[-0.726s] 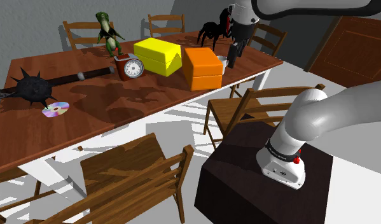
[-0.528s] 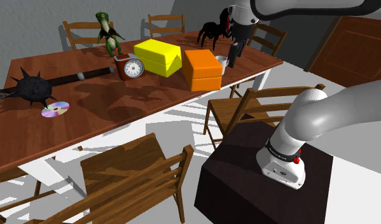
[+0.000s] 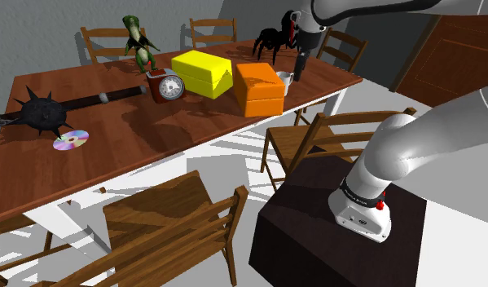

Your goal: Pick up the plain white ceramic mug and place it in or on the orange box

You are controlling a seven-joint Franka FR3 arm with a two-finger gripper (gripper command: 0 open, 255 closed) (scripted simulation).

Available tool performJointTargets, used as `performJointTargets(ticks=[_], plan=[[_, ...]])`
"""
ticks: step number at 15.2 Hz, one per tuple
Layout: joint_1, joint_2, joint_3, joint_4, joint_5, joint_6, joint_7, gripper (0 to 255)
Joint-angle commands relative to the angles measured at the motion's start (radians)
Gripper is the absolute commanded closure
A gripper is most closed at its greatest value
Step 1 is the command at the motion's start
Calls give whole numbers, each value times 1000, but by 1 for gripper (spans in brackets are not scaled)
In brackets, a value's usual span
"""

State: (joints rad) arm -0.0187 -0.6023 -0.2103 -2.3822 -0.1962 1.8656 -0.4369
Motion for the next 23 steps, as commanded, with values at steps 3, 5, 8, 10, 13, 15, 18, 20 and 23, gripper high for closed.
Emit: performJointTargets(ticks=[3, 5, 8, 10, 13, 15, 18, 20, 23], plan=[[13, 124, -97, 66, 9, 65, -149, 0], [22, 195, -146, 110, 26, 93, -229, 0], [38, 313, -216, 187, 71, 127, -355, 0], [46, 398, -258, 247, 116, 143, -444, 0], [48, 536, -308, 350, 202, 152, -584, 0], [36, 634, -328, 428, 269, 147, -677, 0], [29, 663, -327, 428, 289, 169, -699, 0], [29, 673, -326, 411, 296, 194, -704, 0], [27, 693, -325, 383, 310, 238, -714, 0]])
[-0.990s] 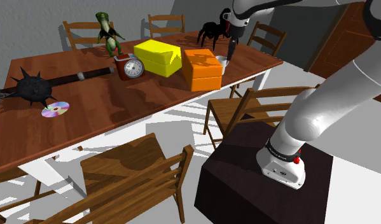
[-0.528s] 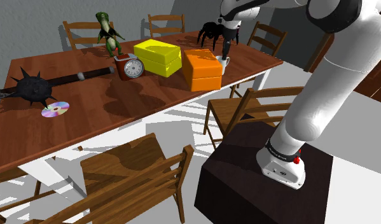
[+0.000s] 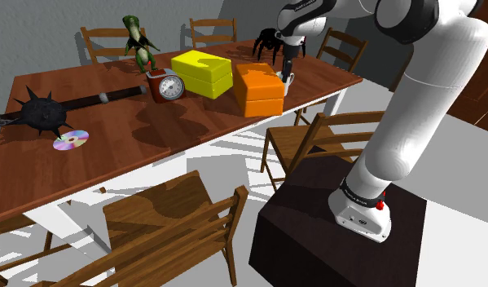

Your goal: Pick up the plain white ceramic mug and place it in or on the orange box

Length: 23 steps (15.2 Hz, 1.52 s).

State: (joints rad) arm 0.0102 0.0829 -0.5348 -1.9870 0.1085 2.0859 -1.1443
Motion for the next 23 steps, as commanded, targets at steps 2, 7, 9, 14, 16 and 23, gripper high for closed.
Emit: performJointTargets(ticks=[2, 7, 9, 14, 16, 23], plan=[[-2, 7, 0, -12, 6, 18, -6, 0], [-2, 8, 0, -12, 6, 18, -6, 0], [-2, 7, 0, -12, 6, 18, -6, 255], [-2, 7, 0, -12, 6, 18, -6, 255], [-2, 7, 0, -12, 6, 18, -6, 255], [1, -17, -1, 31, -12, -44, 8, 255]])
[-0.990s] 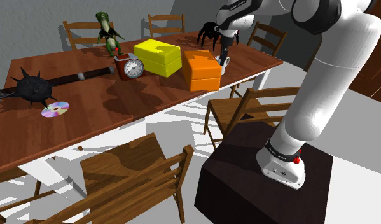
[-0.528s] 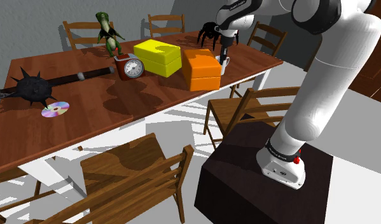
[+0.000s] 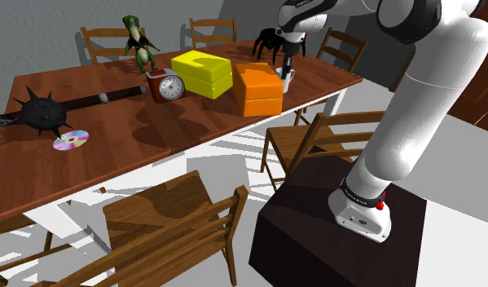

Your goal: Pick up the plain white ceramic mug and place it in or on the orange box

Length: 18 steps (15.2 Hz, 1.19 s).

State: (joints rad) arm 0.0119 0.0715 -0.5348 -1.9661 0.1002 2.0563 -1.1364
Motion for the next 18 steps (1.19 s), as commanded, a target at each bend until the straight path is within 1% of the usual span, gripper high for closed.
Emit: performJointTargets(ticks=[1, 18], plan=[[0, -10, -1, 19, -7, -27, 3, 255], [2, -44, -2, 212, -32, -249, 29, 255]])
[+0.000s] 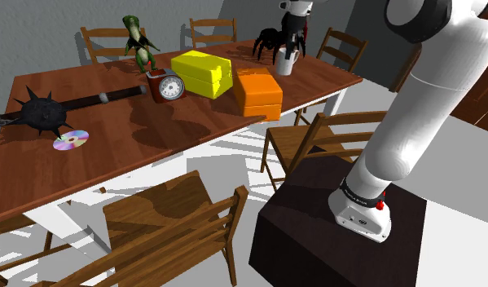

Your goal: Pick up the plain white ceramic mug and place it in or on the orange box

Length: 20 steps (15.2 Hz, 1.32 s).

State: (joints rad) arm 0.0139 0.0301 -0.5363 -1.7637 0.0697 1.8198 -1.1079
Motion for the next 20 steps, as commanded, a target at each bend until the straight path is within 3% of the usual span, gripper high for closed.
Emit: performJointTargets(ticks=[1, 20], plan=[[0, -3, -1, 23, -2, -26, 1, 255], [-4, 47, -1, 333, 22, -292, 18, 255]])
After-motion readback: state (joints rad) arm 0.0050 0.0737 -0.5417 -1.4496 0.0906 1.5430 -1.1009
